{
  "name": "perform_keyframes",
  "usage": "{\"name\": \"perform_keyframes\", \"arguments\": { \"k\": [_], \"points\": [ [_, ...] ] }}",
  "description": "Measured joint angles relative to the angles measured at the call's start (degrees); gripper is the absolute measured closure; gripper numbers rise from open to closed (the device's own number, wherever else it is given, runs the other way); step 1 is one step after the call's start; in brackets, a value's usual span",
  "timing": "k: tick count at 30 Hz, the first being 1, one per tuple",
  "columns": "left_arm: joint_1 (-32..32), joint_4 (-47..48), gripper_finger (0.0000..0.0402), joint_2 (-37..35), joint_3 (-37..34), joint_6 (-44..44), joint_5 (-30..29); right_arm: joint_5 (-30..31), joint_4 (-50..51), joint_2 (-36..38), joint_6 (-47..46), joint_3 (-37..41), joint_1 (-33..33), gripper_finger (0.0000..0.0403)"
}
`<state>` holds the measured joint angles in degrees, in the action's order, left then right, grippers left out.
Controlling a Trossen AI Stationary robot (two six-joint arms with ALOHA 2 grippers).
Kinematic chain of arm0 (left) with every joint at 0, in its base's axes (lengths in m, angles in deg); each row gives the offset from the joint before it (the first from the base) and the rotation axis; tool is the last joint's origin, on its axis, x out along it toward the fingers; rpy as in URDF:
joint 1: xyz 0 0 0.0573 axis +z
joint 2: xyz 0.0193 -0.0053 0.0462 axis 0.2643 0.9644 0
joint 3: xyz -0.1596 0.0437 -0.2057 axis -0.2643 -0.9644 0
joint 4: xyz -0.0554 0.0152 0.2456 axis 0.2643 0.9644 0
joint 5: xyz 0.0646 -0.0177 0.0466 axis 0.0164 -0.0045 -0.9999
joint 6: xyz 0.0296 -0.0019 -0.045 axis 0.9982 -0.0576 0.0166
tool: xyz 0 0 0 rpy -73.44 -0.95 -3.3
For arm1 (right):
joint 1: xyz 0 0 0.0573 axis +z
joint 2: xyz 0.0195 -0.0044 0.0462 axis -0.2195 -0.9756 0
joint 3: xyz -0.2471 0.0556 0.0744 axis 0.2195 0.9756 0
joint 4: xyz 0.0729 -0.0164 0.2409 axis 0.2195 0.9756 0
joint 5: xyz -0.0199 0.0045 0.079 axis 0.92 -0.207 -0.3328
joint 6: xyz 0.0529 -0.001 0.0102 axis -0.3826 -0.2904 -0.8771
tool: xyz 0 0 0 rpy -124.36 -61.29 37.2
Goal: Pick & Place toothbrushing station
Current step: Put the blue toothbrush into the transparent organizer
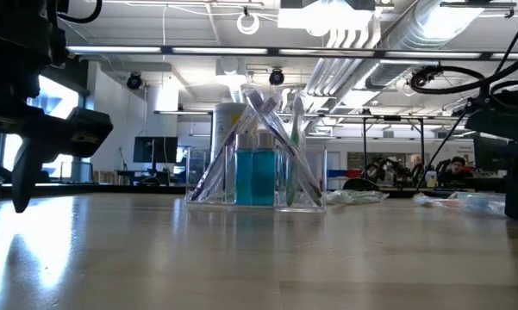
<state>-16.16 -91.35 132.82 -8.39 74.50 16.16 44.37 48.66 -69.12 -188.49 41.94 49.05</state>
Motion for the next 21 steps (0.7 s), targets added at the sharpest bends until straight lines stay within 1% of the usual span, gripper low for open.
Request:
{"name": "perform_keyframes", "arguments": {
  "k": [2,3,6,9,11,14,17,19,21],
  "points": [
    [0.0,0.0,0.0204,0.0,0.0,0.1,0.0,2.4,-0.6,-0.1,-0.7,0.1,1.1,0.0385],
    [0.0,0.0,0.0204,0.0,0.0,0.5,0.0,4.1,-1.2,-0.1,-1.0,0.1,1.6,0.0388],
    [0.0,-0.7,0.0204,0.0,0.0,2.1,0.0,11.3,-3.7,-0.5,-0.6,0.1,2.6,0.0386],
    [0.0,-1.8,0.0204,0.0,0.0,3.8,-0.2,19.5,-8.2,-1.0,5.1,0.1,2.6,0.0386],
    [0.0,-3.6,0.0204,0.0,0.0,4.6,-0.9,22.1,-14.3,-1.4,13.0,0.0,2.6,0.039],
    [0.0,-6.2,0.0204,0.0,0.0,5.6,-2.1,22.8,-25.5,-1.8,27.5,0.0,2.1,0.0399],
    [0.0,-9.9,0.0204,0.0,0.0,7.3,-3.6,24.8,-39.1,-2.3,43.3,-0.1,2.1,0.0401],
    [0.0,-12.2,0.0204,0.0,0.0,8.8,-4.7,25.1,-48.1,-2.3,53.9,-0.1,2.1,0.0401],
    [0.0,-14.9,0.0204,0.0,0.0,10.3,-5.7,25.1,-55.4,-2.4,62.1,-0.1,2.1,0.0401]
  ]
}}
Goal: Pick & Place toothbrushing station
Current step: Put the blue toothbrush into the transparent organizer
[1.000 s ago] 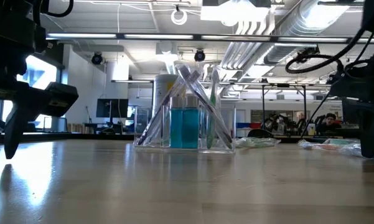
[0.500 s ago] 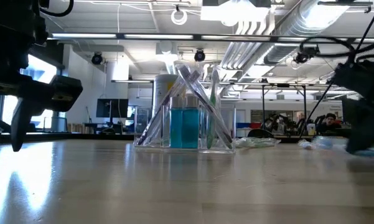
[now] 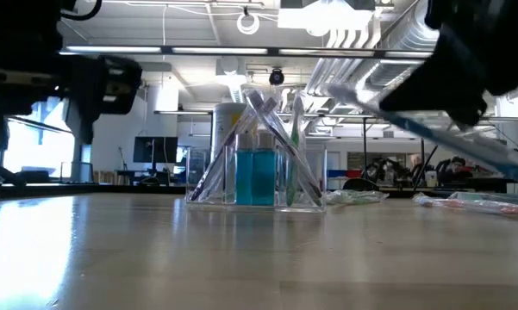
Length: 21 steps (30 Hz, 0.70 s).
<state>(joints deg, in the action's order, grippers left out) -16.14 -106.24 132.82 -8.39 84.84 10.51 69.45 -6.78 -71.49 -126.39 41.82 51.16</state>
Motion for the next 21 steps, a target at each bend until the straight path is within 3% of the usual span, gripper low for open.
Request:
{"name": "perform_keyframes", "arguments": {
  "k": [8,18,21],
  "points": [
    [0.0,-10.8,0.0204,0.0,0.7,9.4,-0.6,-4.4,-18.9,0.0,23.6,0.0,-1.0,0.04],
    [3.5,-24.3,0.0204,-3.3,9.8,3.4,-11.8,-18.3,-44.8,6.2,65.4,-0.1,-6.9,0.04],
    [4.4,-27.2,0.0204,-3.5,12.9,3.0,-12.7,-22.0,-45.4,10.6,70.7,-0.3,-8.7,0.04]
  ]
}}
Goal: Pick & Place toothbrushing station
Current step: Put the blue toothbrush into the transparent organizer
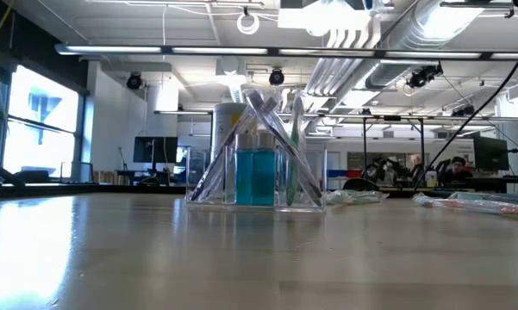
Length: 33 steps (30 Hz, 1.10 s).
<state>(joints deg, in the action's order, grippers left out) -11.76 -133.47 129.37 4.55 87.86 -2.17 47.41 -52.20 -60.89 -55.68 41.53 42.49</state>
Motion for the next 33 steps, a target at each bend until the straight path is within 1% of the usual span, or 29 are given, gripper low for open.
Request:
{"name": "perform_keyframes", "arguments": {
  "k": [2,4,6,8,11,13,16,18,20,22,26,30,33],
  "points": [
    [0.6,-0.2,0.0204,0.0,2.1,0.1,0.0,-3.3,2.8,1.9,-0.6,0.0,-0.8,0.04],
    [0.6,0.4,0.0204,0.0,3.6,-0.3,0.2,-6.3,7.8,2.8,-2.6,0.0,-1.4,0.04],
    [0.5,0.7,0.0204,0.0,4.6,-2.8,0.4,-8.5,10.7,2.8,-2.6,0.1,-1.5,0.04],
    [0.4,0.6,0.0204,0.0,5.0,-6.3,1.1,-9.4,10.1,2.6,-1.4,0.2,-2.0,0.04],
    [0.5,0.3,0.0204,0.1,5.0,-7.2,0.9,-12.2,8.7,2.6,-1.7,0.1,-3.3,0.04],
    [0.5,0.2,0.0204,0.1,5.0,-6.9,-0.8,-16.0,8.2,2.6,-1.7,0.1,-4.1,0.04],
    [0.6,0.1,0.0204,1.5,5.0,-5.8,-7.7,-22.5,7.6,2.6,-1.5,-0.4,-5.4,0.04],
    [0.7,0.2,0.0204,2.7,5.0,-4.2,-11.8,-24.7,8.3,2.6,-1.6,-1.2,-6.1,0.04],
    [1.0,-0.3,0.0204,3.6,5.0,-1.0,-12.7,-25.7,10.3,2.6,-1.5,-2.1,-6.9,0.04],
    [1.3,-1.8,0.0204,4.6,5.0,2.0,-12.2,-25.9,11.8,2.3,-1.5,-2.9,-7.7,0.04],
    [1.2,-5.0,0.0204,5.0,5.0,4.3,-11.5,-25.4,12.3,0.4,-1.9,-3.9,-9.8,0.04],
    [1.2,-5.5,0.0204,5.0,5.0,4.8,-9.0,-25.9,12.3,-2.4,-3.2,-5.5,-11.2,0.04],
    [1.2,-6.1,0.0204,5.1,5.0,4.7,-5.2,-25.8,12.8,-4.6,-5.5,-7.3,-11.7,0.04]
  ]
}}
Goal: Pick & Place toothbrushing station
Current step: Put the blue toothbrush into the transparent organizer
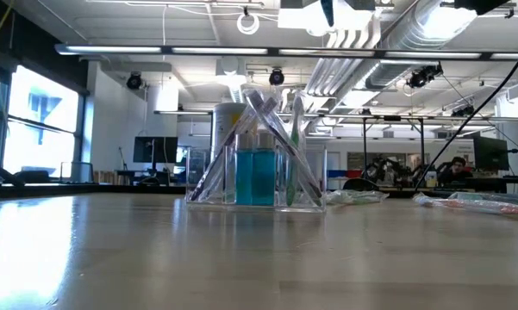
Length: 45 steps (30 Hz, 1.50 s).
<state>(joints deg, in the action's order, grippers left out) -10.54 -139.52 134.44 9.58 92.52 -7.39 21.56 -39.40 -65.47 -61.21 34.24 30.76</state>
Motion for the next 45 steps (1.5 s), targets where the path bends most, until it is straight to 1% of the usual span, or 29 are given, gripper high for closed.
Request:
{"name": "perform_keyframes", "arguments": {
  "k": [7,9,12,19,23,26,28,30,34,35,38,40,42,45],
  "points": [
    [0.6,-0.1,0.0204,1.3,0.0,-0.2,0.8,0.1,0.7,-4.2,-2.8,-2.3,-0.2,0.04],
    [1.1,0.1,0.0204,1.3,0.0,-0.3,0.9,1.5,0.6,-5.1,-4.0,-2.8,-0.2,0.04],
    [1.2,0.1,0.0204,1.3,0.0,-0.5,0.8,5.8,1.1,-6.1,-5.0,-2.9,0.0,0.04],
    [1.1,2.4,0.0204,1.3,0.0,-0.5,0.8,6.3,1.5,-6.5,-5.4,-2.9,1.7,0.04],
    [1.1,2.1,0.0207,1.3,0.0,-0.8,0.5,9.6,2.2,-6.5,-5.2,-2.9,3.6,0.04],
    [1.7,2.4,0.0227,1.3,0.0,-2.2,-0.6,12.2,2.3,-6.5,-5.2,-2.9,4.7,0.04],
    [2.1,3.2,0.0254,1.3,0.0,-2.9,-0.5,13.0,2.3,-6.5,-5.2,-2.9,5.1,0.04],
    [2.6,3.8,0.0287,1.3,0.0,-3.1,-0.2,13.8,2.7,-6.5,-5.2,-2.9,5.6,0.04],
    [2.7,4.9,0.0371,1.3,0.0,-2.9,2.4,13.6,4.1,-6.5,-6.2,-2.9,5.6,0.04],
    [2.6,5.1,0.0383,1.3,0.0,-2.5,2.5,13.6,4.3,-6.5,-7.0,-2.9,5.6,0.0399],
    [2.6,4.8,0.0383,1.3,0.0,-1.9,2.3,14.8,4.4,-6.5,-10.3,-2.9,5.6,0.0393],
    [2.6,4.9,0.0384,1.3,0.0,-1.6,1.9,15.8,5.1,-6.5,-12.3,-2.9,5.6,0.0382],
    [2.6,5.1,0.039,1.3,-0.1,-1.5,1.8,16.7,6.0,-6.5,-13.2,-2.9,5.7,0.0362],
    [2.6,5.3,0.0391,1.3,-0.1,-1.5,1.1,18.7,6.4,-6.5,-14.3,-2.9,5.8,0.0319]
  ]
}}
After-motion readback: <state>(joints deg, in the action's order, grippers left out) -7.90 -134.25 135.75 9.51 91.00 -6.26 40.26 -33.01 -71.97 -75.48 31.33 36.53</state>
